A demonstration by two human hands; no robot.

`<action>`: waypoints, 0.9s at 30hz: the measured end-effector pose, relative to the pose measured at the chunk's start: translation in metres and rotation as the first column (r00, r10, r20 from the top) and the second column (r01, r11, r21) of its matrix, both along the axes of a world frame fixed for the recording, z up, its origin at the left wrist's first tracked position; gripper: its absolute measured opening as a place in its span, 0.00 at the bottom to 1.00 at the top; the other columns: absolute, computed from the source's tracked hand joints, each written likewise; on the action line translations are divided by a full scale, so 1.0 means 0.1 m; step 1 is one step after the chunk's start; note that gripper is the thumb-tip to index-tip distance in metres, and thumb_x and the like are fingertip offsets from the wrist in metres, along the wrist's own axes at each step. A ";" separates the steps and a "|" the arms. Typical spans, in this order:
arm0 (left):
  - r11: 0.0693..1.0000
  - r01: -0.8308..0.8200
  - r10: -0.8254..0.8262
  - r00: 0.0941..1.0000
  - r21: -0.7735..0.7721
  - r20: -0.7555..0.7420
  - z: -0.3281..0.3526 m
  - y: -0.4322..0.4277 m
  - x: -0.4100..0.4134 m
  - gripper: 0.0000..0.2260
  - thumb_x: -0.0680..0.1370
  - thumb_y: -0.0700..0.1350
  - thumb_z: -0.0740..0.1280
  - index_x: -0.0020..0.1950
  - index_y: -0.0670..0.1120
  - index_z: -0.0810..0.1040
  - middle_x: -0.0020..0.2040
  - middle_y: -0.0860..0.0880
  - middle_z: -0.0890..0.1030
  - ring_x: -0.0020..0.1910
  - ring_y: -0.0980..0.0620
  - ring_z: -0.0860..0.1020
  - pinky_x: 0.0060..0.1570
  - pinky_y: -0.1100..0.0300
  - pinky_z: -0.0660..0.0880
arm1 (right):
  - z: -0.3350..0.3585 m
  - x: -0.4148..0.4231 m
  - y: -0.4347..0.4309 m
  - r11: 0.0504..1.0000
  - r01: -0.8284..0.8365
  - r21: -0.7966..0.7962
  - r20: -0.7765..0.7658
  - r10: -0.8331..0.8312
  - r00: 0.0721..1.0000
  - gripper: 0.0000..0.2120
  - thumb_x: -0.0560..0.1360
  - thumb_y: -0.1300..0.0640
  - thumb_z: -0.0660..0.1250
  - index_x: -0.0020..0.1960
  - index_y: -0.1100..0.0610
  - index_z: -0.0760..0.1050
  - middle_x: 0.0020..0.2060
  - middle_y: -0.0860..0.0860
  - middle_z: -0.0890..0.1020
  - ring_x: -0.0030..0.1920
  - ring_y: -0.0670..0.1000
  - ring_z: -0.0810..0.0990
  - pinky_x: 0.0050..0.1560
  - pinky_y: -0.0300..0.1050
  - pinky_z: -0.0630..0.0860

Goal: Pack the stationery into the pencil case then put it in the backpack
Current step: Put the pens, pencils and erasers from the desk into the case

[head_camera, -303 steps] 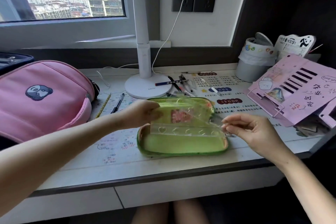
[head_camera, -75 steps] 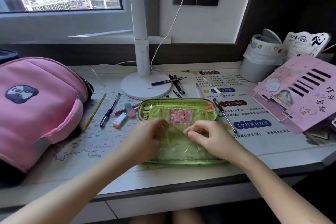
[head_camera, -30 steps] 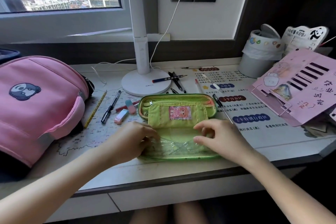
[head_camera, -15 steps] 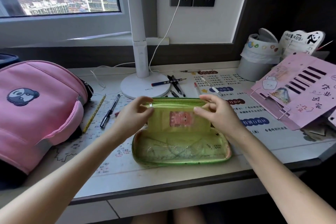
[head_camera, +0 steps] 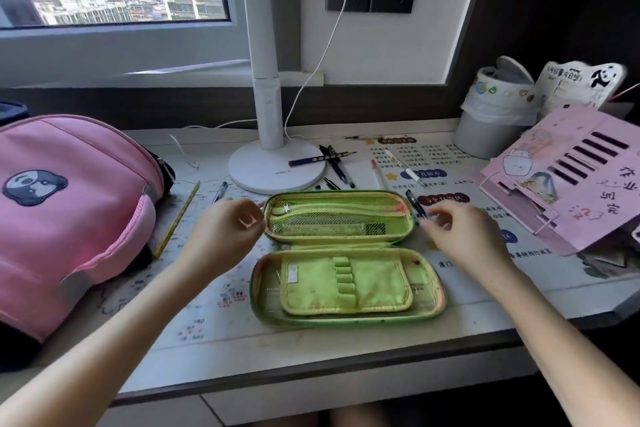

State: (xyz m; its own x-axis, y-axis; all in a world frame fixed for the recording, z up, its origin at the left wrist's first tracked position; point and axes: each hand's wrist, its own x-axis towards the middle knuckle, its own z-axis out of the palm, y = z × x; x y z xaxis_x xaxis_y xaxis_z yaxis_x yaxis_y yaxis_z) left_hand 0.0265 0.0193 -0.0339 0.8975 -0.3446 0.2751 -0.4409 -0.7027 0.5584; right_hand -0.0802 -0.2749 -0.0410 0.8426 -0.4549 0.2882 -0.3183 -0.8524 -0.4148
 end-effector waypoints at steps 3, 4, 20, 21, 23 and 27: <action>0.996 -0.080 0.079 0.997 -0.027 -0.018 -0.01 -0.02 0.12 0.05 0.75 0.42 0.66 0.48 0.44 0.80 0.44 0.45 0.82 0.41 0.49 0.78 0.37 0.58 0.74 | -0.11 0.30 -0.14 0.985 0.126 -0.119 -0.292 -0.155 0.944 0.19 0.73 0.55 0.67 0.63 0.59 0.71 0.55 0.58 0.80 0.54 0.60 0.78 0.49 0.50 0.75; 0.995 -0.093 0.092 0.995 -0.041 -0.033 0.00 -0.02 0.14 0.04 0.75 0.41 0.66 0.47 0.44 0.80 0.44 0.45 0.82 0.39 0.48 0.78 0.37 0.56 0.76 | -0.12 0.38 -0.16 0.989 0.130 -0.074 -0.340 -0.147 0.929 0.18 0.73 0.59 0.66 0.62 0.60 0.72 0.56 0.59 0.80 0.54 0.60 0.78 0.50 0.50 0.76; 0.898 0.425 -0.428 0.904 0.112 0.004 -0.07 -0.12 -0.30 0.21 0.77 0.59 0.55 0.39 0.44 0.75 0.31 0.50 0.76 0.32 0.53 0.73 0.33 0.59 0.69 | 0.06 0.08 0.99 0.774 -0.617 -0.141 -0.026 0.620 0.784 0.09 0.72 0.53 0.69 0.52 0.51 0.81 0.42 0.44 0.79 0.46 0.44 0.73 0.46 0.37 0.70; 0.908 0.408 -0.410 0.912 0.099 0.007 -0.14 -0.08 -0.29 0.22 0.75 0.60 0.53 0.38 0.43 0.75 0.31 0.50 0.76 0.32 0.52 0.72 0.33 0.61 0.67 | 0.01 0.09 0.95 0.796 -0.600 -0.080 0.004 0.602 0.799 0.12 0.72 0.50 0.67 0.54 0.51 0.80 0.45 0.44 0.79 0.48 0.43 0.72 0.48 0.35 0.69; 0.935 0.350 -0.351 0.936 0.046 0.019 -0.21 0.07 -0.22 0.21 0.75 0.58 0.56 0.39 0.43 0.78 0.33 0.51 0.77 0.33 0.54 0.73 0.34 0.63 0.68 | -0.11 0.12 0.80 0.863 -0.504 0.019 0.072 0.502 0.862 0.17 0.72 0.46 0.64 0.59 0.49 0.76 0.50 0.42 0.77 0.53 0.41 0.70 0.53 0.30 0.65; 0.962 0.271 -0.273 0.957 0.031 0.096 -0.24 0.35 -0.13 0.06 0.75 0.47 0.67 0.45 0.47 0.84 0.35 0.58 0.76 0.38 0.59 0.75 0.36 0.72 0.68 | -0.27 0.13 0.60 0.916 -0.393 0.079 0.092 0.386 0.918 0.13 0.75 0.50 0.64 0.58 0.50 0.77 0.50 0.41 0.76 0.56 0.43 0.71 0.58 0.39 0.67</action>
